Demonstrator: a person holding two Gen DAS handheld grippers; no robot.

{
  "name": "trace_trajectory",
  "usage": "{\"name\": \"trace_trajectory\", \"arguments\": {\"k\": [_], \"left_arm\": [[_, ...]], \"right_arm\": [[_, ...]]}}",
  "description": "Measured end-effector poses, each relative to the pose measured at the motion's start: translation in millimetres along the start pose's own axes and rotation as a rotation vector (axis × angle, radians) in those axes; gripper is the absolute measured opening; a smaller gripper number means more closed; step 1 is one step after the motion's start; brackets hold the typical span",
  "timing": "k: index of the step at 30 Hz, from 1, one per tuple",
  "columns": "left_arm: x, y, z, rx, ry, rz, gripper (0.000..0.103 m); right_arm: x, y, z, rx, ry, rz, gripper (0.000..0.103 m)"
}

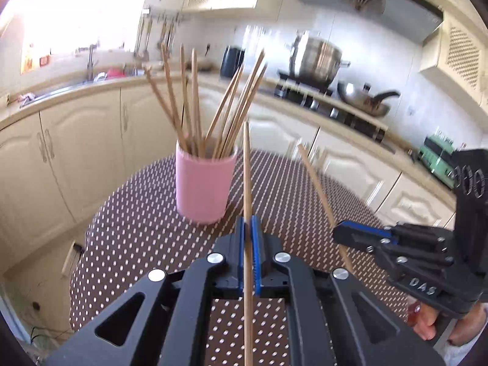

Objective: Organize utensils
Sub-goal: 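Lift both held chopsticks upright and carry them above the pink cup, then lower the chopsticks into the pink cup and open both tools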

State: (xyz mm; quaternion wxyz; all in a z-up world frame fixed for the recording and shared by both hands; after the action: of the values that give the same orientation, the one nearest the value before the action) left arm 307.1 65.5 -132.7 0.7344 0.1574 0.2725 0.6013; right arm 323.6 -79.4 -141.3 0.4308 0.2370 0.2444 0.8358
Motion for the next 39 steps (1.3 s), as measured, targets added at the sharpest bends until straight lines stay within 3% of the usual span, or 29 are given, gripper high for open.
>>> {"name": "trace_trajectory", "arguments": {"k": [8,18,32,39], "left_arm": [[-11.5,19.7,26.7,-0.144,-0.012,0.000,0.005],[-10.2,17.8,57.4,-0.246,-0.034,0.012,0.005],[26.8,2.0,121.6,-0.507,0.077,-0.027,0.005],[48.9,-26.2,149.5,-0.564,0.108,-0.016,0.005]], "right_arm": [[9.2,9.8,22.4,-0.135,-0.019,0.006,0.006],[8.1,10.7,51.4,-0.265,-0.051,0.025,0.006],[11.1,-15.9,127.8,-0.529,-0.061,0.099,0.006],[1.2,-50.0,159.2,-0.603,-0.109,0.125,0.006]]}}
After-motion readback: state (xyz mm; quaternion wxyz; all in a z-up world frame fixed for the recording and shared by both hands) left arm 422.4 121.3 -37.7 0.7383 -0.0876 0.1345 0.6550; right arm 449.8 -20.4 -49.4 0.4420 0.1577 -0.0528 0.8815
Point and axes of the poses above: each gripper's, at about its wrist camera, not at the fingertips, and y roughly against the way its jaws point, x to its left, z to its top, the point moved 5 cm from there along -y, roughly the way its jaws point, and after that the axes turned 2 degrees about x, right-handed, at the moved point
